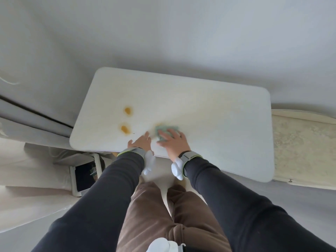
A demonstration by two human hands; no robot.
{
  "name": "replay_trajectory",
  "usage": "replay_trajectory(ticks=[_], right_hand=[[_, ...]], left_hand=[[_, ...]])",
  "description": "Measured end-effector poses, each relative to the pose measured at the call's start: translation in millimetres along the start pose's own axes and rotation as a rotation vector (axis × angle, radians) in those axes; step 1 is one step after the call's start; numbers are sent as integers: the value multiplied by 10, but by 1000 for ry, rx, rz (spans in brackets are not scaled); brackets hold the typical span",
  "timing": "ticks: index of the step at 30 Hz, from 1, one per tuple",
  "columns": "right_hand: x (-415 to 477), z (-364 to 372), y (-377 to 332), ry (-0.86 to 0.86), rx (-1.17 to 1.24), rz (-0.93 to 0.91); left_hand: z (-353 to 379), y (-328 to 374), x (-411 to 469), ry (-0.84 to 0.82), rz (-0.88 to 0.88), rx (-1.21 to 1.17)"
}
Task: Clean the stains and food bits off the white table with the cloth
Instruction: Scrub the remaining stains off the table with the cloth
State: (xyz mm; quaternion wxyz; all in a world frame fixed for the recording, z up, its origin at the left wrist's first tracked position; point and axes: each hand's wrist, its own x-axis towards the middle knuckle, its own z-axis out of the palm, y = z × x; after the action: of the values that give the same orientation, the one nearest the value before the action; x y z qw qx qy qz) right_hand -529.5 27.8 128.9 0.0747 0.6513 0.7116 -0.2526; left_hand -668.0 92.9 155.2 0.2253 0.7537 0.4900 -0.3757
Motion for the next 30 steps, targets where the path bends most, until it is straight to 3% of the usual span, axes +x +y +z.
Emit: replay_trajectory(ticks=[3,5,8,12,15,18,23,26,30], right_hand=[[-22,17,363,-13,33,-144],[-70,-48,634,28,50,-99],[-254,-154,986,206,169,218],[-351,-162,1138,399,432,847],[-225,-156,951,367,495,972],[-72,-176,592,326,463,758],[37,31,-101,89,326,62],[74,19,-61,-5,269,-40],[103,-181,305,-24,231,-17]], left_hand=[[-3,22,5,-29,10,-7],[-6,29,9,-34,8,-7],[8,14,45,-29,3,-7],[8,-22,112,-46,-7,1],[11,-38,130,-46,-14,-2],[26,-36,131,-49,-11,-13],[58,-41,122,4,-1,-39],[82,-33,95,81,13,-27],[37,-35,97,-19,17,-23]])
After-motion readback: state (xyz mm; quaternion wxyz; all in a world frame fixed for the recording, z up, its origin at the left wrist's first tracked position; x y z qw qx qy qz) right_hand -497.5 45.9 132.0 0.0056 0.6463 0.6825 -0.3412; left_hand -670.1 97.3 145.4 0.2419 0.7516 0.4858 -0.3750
